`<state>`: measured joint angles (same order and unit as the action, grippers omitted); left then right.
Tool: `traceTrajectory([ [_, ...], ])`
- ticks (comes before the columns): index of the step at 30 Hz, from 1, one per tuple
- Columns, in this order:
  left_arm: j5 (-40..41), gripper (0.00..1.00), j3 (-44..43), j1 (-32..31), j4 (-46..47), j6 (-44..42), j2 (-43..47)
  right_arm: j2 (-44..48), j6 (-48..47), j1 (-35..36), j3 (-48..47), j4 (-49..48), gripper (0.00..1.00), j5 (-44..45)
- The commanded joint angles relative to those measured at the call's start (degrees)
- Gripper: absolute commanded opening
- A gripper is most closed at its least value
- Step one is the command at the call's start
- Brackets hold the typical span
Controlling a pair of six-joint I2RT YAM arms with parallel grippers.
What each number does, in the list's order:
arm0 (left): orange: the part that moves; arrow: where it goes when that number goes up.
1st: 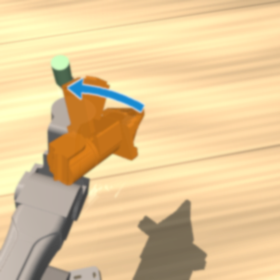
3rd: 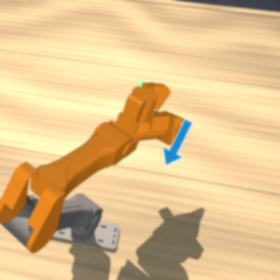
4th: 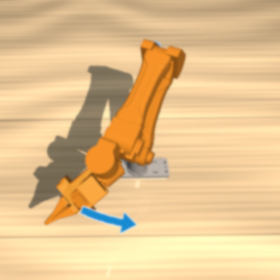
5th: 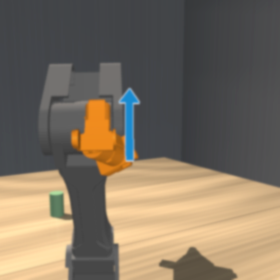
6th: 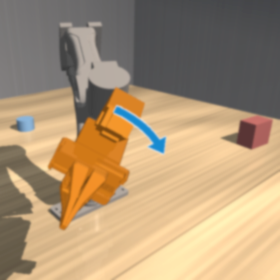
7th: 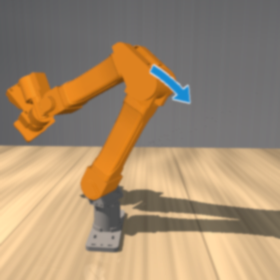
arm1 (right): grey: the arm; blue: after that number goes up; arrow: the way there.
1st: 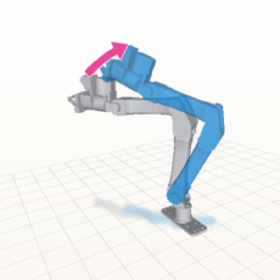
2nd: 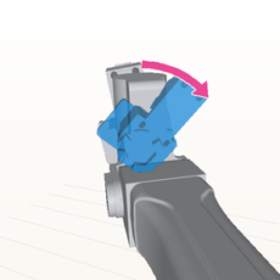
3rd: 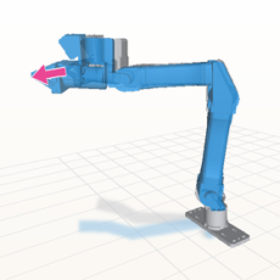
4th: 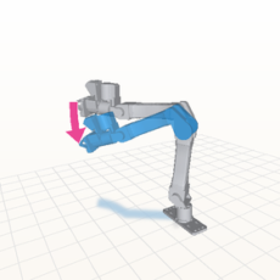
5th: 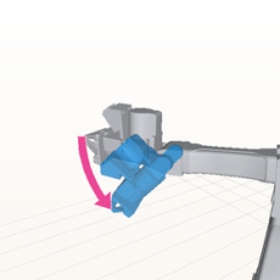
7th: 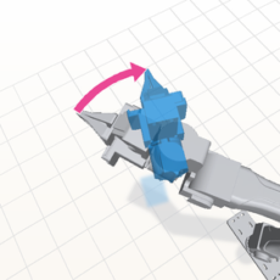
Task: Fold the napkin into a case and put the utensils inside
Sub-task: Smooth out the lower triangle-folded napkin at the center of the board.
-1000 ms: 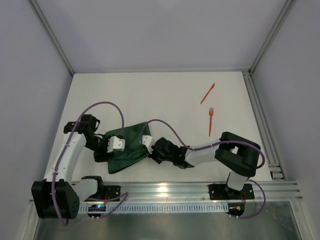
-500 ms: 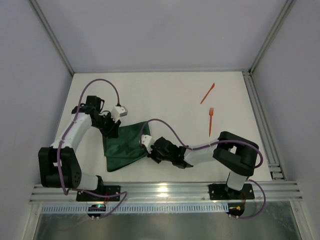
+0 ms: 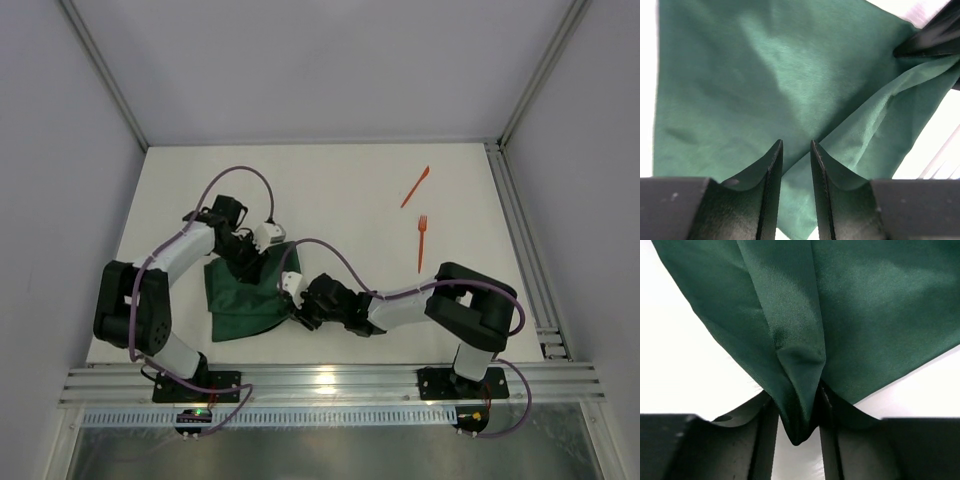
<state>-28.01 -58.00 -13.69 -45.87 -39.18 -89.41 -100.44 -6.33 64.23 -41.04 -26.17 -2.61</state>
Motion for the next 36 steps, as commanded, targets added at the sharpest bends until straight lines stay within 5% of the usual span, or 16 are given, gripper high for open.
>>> traceTrajectory([
  [1, 0.76, 0.3, 1.57, -0.81, 0.87, -0.89, -1.12, 2.08, -1.05, 0.02, -0.97, 1.64, 0.48, -2.57],
  [6, 1.03, 0.28, 4.29, -0.9, -1.76, -4.94, -0.07, 7.71, -2.02, 0.46, -0.89, 5.34, 0.67, -4.77],
  [16, -0.03, 0.28, 9.13, -2.3, -8.97, -14.17, 7.05, 18.18, 2.79, -2.86, 0.35, 8.95, 0.71, -12.94],
  [21, 2.87, 0.31, 10.97, -4.14, -13.01, -16.89, 11.17, 15.46, 12.21, -9.02, -1.49, 5.96, 0.68, -13.66],
  [31, 1.38, 0.37, 11.59, -6.08, -24.78, -19.01, 22.07, 3.36, 27.15, -17.29, -16.94, 16.67, 0.67, -6.53],
  [36, 5.93, 0.32, 10.98, -5.47, -21.82, -11.37, 25.07, -5.8, 32.87, -21.42, -24.51, 19.41, 0.65, -9.16],
])
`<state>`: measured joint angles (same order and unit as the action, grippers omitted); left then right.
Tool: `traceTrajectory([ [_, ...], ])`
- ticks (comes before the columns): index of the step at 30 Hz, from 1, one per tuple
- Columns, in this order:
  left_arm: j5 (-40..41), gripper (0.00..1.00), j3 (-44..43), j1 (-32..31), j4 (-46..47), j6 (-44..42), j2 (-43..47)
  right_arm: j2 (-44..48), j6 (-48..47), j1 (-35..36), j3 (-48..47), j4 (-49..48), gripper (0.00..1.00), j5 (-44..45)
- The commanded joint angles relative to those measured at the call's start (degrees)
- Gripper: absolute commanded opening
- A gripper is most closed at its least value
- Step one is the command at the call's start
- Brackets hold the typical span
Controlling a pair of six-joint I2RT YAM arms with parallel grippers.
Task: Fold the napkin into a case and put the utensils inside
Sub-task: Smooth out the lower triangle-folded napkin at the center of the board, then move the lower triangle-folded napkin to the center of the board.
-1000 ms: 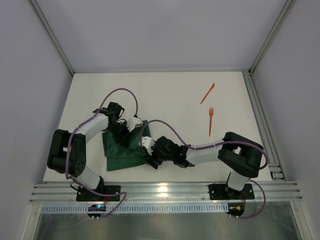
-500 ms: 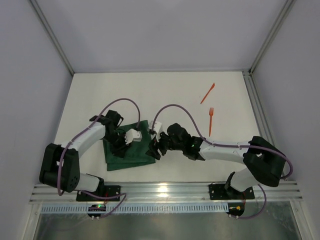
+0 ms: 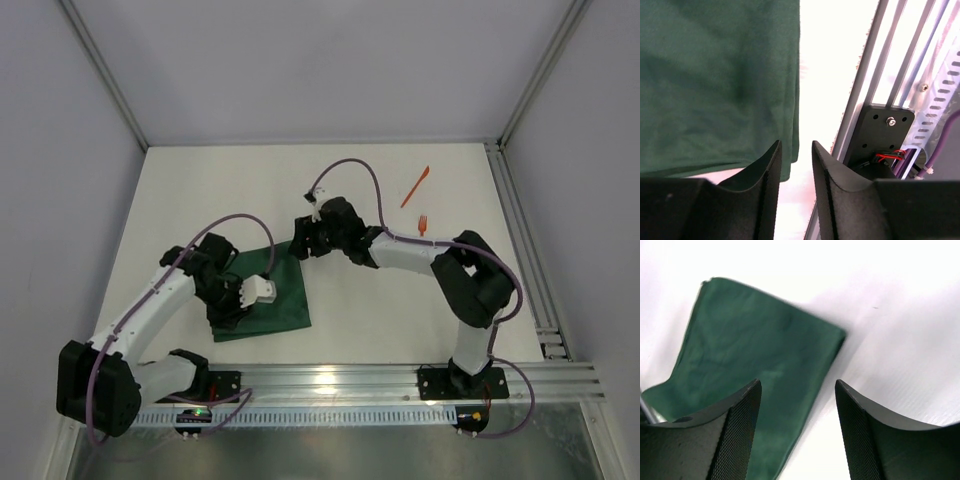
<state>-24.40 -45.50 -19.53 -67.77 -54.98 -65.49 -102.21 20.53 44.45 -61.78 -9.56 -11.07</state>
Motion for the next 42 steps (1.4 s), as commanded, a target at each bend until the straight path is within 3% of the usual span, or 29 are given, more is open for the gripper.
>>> traceTrajectory([
  [1, 3.3, 0.3, -1.35, 0.98, 1.22, 6.1, 1.59, -5.44, 6.44, -1.9, -4.74, 3.06, 0.64, -1.66],
  [4, 5.06, 0.29, -0.82, 6.5, 7.11, 11.55, 1.51, -10.01, 7.24, -2.17, -8.61, 4.2, 0.63, -3.69],
  [8, 4.1, 0.3, -2.31, 20.19, 12.91, 16.56, -0.94, -14.5, 9.26, -2.17, -11.43, 3.59, 0.59, -5.8],
  [11, 5.15, 0.31, -4.24, 28.37, 17.3, 20.34, -4.1, -16.52, 11.19, -2.17, -11.61, 1.92, 0.48, -6.59],
  [15, 6.65, 0.31, -7.23, 32.53, 22.93, 26.14, -11.46, -16.27, 12.6, -2.35, -9.33, -0.36, 0.39, -5.63],
  [24, 1.13, 0.37, -13.3, 33.07, 27.87, 32.04, -27.92, -13.8, 13.3, -2.43, -5.46, -4.15, 0.3, -3.61],
  [27, 4.08, 0.37, -15.15, 31.93, 28.13, 32.74, -32.14, -12.75, 14.44, -2.35, -3.62, -6.07, 0.27, -3.34],
  [30, 5.59, 0.33, -15.15, 28.94, 29.36, 31.96, -35.31, -11.26, 15.58, -2.35, -1.69, -8.1, 0.24, -2.29],
  [36, 2.97, 0.12, -17.69, 25.51, 29.45, 32.31, -40.06, -9.41, 15.85, -2.52, 0.25, -9.16, 0.18, -0.09],
  [42, 0.67, 0.04, -24.27, 18.23, 28.04, 31.34, -45.41, -7.83, 16.82, -4.36, 3.5, -9.77, 0.15, 1.4],
])
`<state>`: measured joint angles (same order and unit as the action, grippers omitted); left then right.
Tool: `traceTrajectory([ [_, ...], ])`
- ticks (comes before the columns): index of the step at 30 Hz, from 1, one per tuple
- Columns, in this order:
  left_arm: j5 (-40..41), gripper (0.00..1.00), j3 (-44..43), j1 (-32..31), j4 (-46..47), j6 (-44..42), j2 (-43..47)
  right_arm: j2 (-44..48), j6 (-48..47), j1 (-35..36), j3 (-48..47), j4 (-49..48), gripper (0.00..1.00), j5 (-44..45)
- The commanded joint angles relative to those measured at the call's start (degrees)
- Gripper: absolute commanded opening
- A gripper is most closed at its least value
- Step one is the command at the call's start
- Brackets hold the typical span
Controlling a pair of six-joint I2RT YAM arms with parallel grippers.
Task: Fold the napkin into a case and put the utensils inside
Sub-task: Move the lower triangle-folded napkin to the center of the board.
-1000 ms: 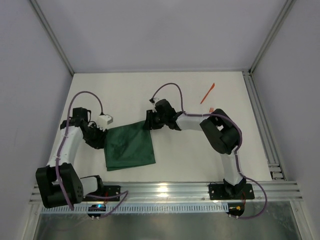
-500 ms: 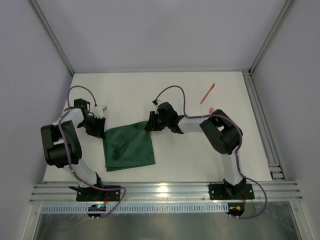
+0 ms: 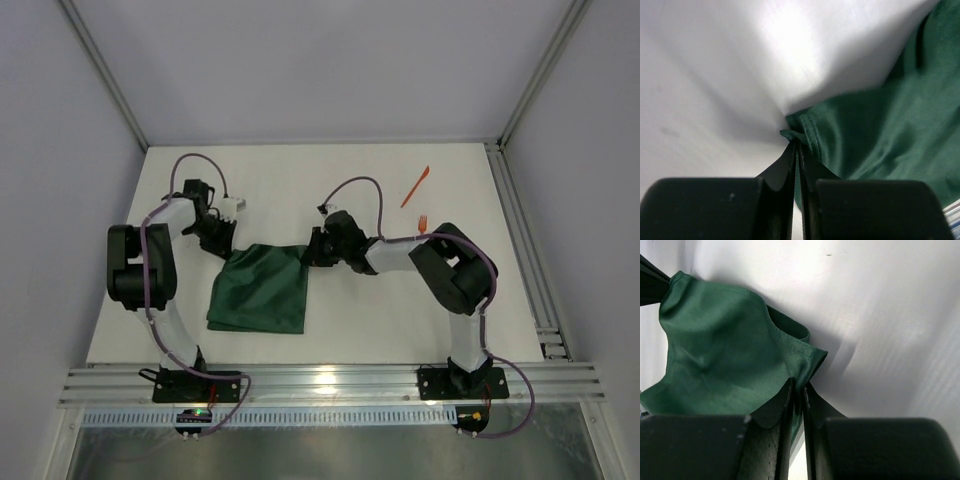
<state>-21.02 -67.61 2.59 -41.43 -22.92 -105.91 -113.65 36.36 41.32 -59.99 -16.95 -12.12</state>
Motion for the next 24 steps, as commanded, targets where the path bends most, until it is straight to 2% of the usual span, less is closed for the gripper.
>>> traceTrajectory([
  [1, -2.45, 0.04, -3.21, -5.13, 1.53, -0.38, -5.62, 4.48, 1.08, -1.68, 2.24, -2.47, 0.15, 2.8],
  [5, -3.24, 0.08, -10.51, -7.51, -0.14, 0.5, -8.52, 7.11, 0.99, -3.79, 4.78, -1.33, 0.15, 4.73],
  [7, -2.81, 0.18, -13.66, -7.6, -1.71, 1.03, -8.7, 7.65, 0.56, -4.84, 4.88, -0.55, 0.15, 4.74],
  [10, -0.09, 0.33, -13.87, -7.16, -2.86, 0.95, -5.47, 7.65, -1.2, -5.46, 3.3, 2.43, 0.2, 4.39],
  [13, 1.23, 0.39, -11.58, -5.41, -3.66, 0.77, -0.55, 8.0, -2.78, -5.46, 2.42, 3.94, 0.31, 4.38],
  [17, 5.17, 0.44, -4.66, -2.94, -2.0, -0.28, 12.61, 10.36, -4.36, -5.64, 3.12, 5.79, 0.48, 5.09],
  [19, 5.11, 0.45, -2.1, -2.94, -1.29, -1.6, 17.73, 11.33, -4.89, -5.55, 3.47, 6.31, 0.52, 4.83],
  [20, 2.15, 0.46, -0.86, -3.03, -1.46, -2.65, 22.71, 11.95, -4.98, -5.64, 3.99, 6.58, 0.53, 4.48],
  [23, 2.54, 0.48, 4.76, -6.62, -3.92, -9.85, 29.51, 14.76, -6.38, -5.55, 5.31, 7.72, 0.55, 3.68],
  [24, 4.21, 0.5, 8.78, -10.98, -4.44, -11.69, 33.27, 15.55, -6.91, -5.64, 5.58, 8.16, 0.56, 2.73],
])
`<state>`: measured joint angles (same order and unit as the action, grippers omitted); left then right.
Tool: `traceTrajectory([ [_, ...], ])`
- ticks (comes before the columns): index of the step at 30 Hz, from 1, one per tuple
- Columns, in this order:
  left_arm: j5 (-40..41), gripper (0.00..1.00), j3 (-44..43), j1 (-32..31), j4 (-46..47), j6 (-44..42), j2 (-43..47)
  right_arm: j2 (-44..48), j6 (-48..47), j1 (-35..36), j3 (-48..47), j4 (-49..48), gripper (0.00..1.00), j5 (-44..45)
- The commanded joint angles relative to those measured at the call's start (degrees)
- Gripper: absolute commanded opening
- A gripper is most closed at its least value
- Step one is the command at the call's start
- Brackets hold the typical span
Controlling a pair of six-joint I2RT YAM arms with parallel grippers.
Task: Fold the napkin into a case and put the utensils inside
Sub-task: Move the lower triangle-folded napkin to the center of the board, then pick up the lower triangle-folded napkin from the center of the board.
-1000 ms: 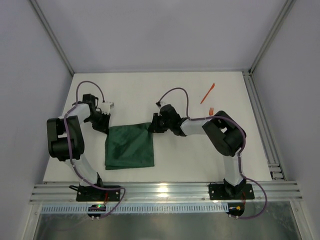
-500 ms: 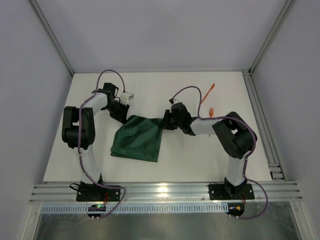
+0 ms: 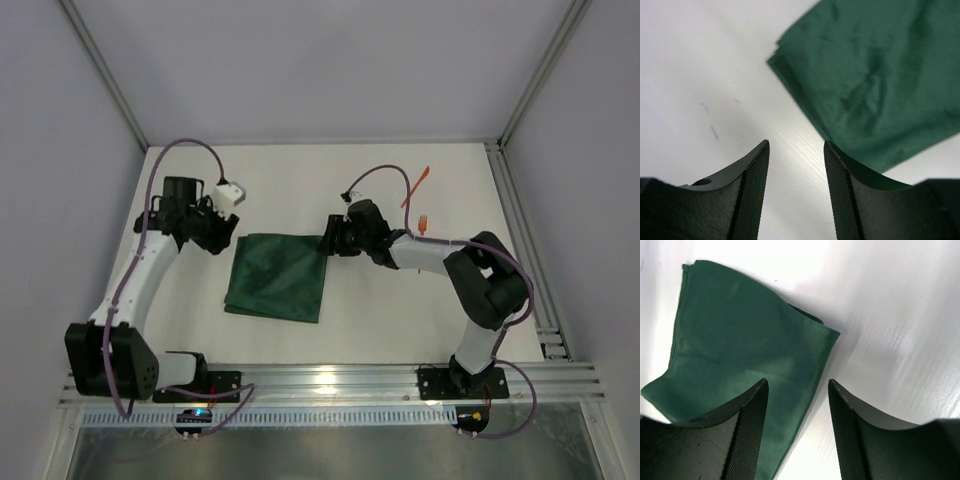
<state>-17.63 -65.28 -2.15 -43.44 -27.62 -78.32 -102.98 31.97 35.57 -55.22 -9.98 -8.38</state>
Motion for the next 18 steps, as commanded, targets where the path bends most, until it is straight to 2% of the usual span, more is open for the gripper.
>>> traceTrajectory([
  [1, 1.8, 0.51, 8.56, -9.07, -2.7, -10.41, 7.38, 6.46, -3.74, 0.2, 1.08, 2.06, 0.57, -1.81],
  [7, 9.53, 0.56, 22.27, -26.57, -3.76, -18.87, 14.77, 11.92, -6.04, 0.2, 5.21, 3.12, 0.57, -7.43],
  [10, 13.75, 0.6, 26.15, -33.78, -2.97, -19.76, 14.78, 13.77, -6.48, 0.2, 6.7, 3.56, 0.57, -8.58],
  [11, 14.8, 0.67, 26.95, -37.45, -1.92, -20.02, 14.52, 14.47, -6.65, 0.2, 7.23, 3.56, 0.57, -8.67],
  [15, 20.08, 0.68, 29.15, -43.97, 3.18, -18.27, 13.11, 15.26, -7.18, 0.46, 8.11, 3.91, 0.57, -9.2],
  [18, 20.96, 0.69, 29.94, -45.39, 5.64, -17.48, 11.18, 16.23, -7.36, 0.64, 8.9, 4.09, 0.57, -9.37],
])
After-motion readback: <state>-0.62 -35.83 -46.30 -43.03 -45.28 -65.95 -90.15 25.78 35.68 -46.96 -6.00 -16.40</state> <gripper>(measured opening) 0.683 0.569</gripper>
